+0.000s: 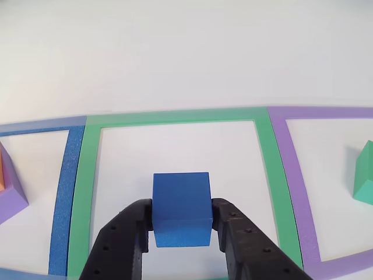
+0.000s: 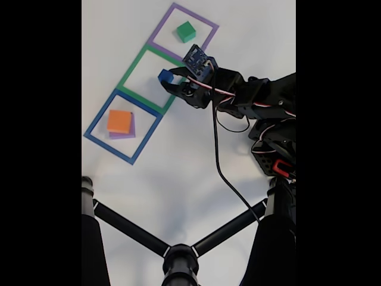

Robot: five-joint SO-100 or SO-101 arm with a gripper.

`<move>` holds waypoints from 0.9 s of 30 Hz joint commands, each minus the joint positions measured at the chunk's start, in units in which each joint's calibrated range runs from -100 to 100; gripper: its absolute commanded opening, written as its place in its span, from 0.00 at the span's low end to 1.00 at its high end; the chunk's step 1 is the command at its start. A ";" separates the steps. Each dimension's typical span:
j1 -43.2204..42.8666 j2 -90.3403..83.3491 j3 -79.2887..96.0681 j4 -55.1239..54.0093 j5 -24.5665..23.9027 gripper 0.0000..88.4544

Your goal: Tower of hanoi

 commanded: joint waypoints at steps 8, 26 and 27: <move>-0.56 24.58 -3.97 -28.27 0.98 0.00; 0.73 38.20 -11.51 -33.85 0.98 0.01; 0.73 38.52 -11.33 -34.18 0.98 0.01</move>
